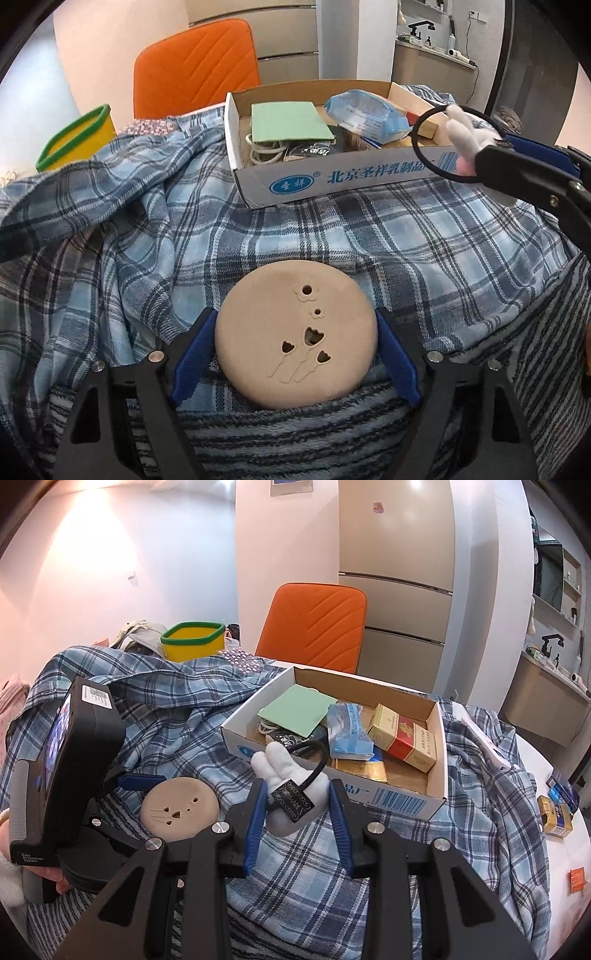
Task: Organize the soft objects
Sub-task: 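Lift the beige pad and white bunny tie with both grippers over the box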
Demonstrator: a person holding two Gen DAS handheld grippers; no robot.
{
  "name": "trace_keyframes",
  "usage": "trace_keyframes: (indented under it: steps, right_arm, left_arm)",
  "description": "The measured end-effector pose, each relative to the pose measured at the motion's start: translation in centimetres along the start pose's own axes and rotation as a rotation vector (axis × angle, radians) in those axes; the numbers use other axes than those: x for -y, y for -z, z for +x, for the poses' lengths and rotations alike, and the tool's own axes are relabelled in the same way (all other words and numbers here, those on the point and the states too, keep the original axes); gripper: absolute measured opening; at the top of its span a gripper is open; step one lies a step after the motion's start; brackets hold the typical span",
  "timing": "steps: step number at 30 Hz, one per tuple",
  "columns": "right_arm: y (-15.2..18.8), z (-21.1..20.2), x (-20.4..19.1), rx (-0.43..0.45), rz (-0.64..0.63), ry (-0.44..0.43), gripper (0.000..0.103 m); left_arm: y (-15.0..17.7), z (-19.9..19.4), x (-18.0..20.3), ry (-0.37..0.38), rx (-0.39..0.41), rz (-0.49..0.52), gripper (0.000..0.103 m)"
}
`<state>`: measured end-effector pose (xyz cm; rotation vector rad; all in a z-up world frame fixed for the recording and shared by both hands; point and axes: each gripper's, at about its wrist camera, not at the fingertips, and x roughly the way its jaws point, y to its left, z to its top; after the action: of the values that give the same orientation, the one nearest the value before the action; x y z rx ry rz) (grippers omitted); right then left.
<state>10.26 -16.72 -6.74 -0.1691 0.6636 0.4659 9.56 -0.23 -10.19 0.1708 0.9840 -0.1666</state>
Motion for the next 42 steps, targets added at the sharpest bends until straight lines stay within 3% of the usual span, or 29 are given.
trace_keyframes:
  steps: [4, 7, 10, 18, 22, 27, 37, 42]
  right_arm:
    - [0.0, -0.1, 0.1, 0.004, 0.004, 0.003, 0.033]
    - [0.0, -0.2, 0.3, 0.012, 0.009, 0.007, 0.033]
    - [0.0, -0.6, 0.5, 0.033, 0.018, 0.012, 0.033]
    - [-0.3, -3.1, 1.1, 0.182, 0.069, 0.048, 0.033]
    - [-0.4, -4.0, 1.4, 0.235, 0.09, 0.055, 0.034]
    - [-0.4, -4.5, 1.8, 0.267, 0.105, 0.065, 0.034]
    - [-1.1, -6.8, 2.5, 0.355, 0.134, 0.11, 0.035]
    - [-2.7, -8.9, 3.2, 0.399, 0.151, 0.144, 0.035]
  left_arm:
    - [0.3, -1.1, 0.3, -0.009, 0.056, 0.01, 0.082]
    - [0.5, -2.9, 0.0, 0.017, 0.144, -0.004, 0.082]
    - [0.9, -5.2, -0.3, 0.047, 0.265, -0.019, 0.082]
    - [2.1, -11.0, -0.5, 0.025, 0.62, -0.032, 0.082]
    - [3.1, -12.9, -0.1, 0.012, 0.732, -0.015, 0.082]
    - [3.9, -14.6, 0.3, -0.03, 0.8, -0.012, 0.082]
    - [4.6, -19.1, 1.5, -0.08, 0.838, -0.005, 0.082]
    - [2.9, -21.4, 2.4, -0.088, 0.866, -0.012, 0.082]
